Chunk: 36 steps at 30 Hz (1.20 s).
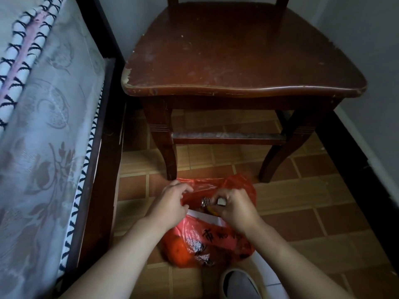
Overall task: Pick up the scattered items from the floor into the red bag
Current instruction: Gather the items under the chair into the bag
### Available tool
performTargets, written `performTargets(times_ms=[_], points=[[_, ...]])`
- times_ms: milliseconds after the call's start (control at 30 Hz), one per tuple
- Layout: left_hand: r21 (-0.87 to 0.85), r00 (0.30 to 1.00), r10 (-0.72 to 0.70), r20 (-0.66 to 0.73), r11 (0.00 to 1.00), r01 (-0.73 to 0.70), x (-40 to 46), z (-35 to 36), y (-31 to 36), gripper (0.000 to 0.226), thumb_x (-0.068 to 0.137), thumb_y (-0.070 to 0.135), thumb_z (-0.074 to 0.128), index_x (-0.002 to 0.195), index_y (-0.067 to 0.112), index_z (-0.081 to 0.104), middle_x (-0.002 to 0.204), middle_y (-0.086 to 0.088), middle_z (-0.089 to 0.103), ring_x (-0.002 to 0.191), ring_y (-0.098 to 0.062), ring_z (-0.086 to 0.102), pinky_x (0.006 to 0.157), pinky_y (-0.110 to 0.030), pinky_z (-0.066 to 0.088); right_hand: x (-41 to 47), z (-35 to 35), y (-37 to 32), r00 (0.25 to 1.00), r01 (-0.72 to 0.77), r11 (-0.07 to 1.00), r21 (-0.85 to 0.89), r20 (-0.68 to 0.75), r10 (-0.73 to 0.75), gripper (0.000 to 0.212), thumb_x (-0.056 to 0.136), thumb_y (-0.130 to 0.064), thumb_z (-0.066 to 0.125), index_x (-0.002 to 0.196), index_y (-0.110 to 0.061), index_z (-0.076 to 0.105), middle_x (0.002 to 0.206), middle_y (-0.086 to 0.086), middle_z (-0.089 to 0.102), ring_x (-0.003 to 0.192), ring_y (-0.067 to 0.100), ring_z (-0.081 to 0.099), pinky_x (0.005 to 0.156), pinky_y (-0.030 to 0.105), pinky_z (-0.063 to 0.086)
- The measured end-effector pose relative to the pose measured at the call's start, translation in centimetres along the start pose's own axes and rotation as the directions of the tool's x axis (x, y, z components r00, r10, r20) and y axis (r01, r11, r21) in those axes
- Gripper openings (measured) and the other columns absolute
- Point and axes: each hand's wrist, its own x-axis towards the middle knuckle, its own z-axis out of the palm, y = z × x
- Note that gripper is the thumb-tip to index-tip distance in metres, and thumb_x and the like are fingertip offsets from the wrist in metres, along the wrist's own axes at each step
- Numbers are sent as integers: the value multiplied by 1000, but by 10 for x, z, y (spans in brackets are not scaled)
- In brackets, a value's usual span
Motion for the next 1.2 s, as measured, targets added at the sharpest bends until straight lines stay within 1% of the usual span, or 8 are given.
performTargets(times_ms=[133,400,500,600,700,900,1033,1200], points=[[94,998,-59,-2,994,59,-4,2,-7,40,89,16,79,123,34,68,127,17,54,117,-12,59,97,-33,55,3,17,3,997,-24,996,-90,76,31,6,86,-20,82,91,-23,79,79,-9,73,55,-6,59,58,5,41],[282,982,-187,-24,941,187,-3,13,-6,60,92,34,76,146,31,51,149,4,41,138,-23,46,110,-41,49,1,35,15,984,87,992,-94,166,-71,30,96,-41,71,120,-24,74,119,-8,74,102,7,68,84,8,44],[310,965,-246,95,928,206,-5,27,-6,69,91,34,77,152,31,44,157,-2,33,138,-29,50,111,-42,48,-1,34,27,979,116,980,-163,183,-85,46,97,-62,52,114,-25,74,116,-4,74,108,17,69,92,26,53],[380,941,-294,166,900,214,-8,35,-7,68,94,35,73,154,29,41,157,-5,36,138,-31,51,110,-43,49,-3,31,39,980,198,923,-330,45,-194,23,87,-25,64,107,-23,74,115,-1,70,106,27,65,88,41,54],[410,944,-292,156,888,207,-7,35,-9,55,95,36,71,145,22,52,147,-6,52,132,-28,56,106,-37,49,-3,27,47,976,133,877,-462,-94,-198,30,84,-26,70,114,-25,70,131,2,59,121,31,55,92,46,50],[286,943,-333,-9,903,321,-7,24,0,19,91,39,76,103,23,74,113,1,73,101,-21,69,77,-30,53,8,26,56,998,-65,893,-445,-27,59,62,94,-47,67,148,-25,48,169,17,19,157,39,19,122,55,31],[73,920,-338,-197,931,358,-3,8,12,31,82,42,86,74,27,59,84,11,67,77,-13,64,57,-25,42,17,24,57,975,-216,935,-283,-23,219,75,90,-41,73,154,-26,36,167,16,27,142,37,48,114,46,45],[-44,931,-266,-251,964,263,3,-11,20,37,78,19,85,106,31,64,85,9,71,81,-19,71,71,-31,56,19,12,53,977,-209,956,-206,-75,198,73,85,-11,69,149,-29,41,109,7,74,93,29,74,80,43,62]])
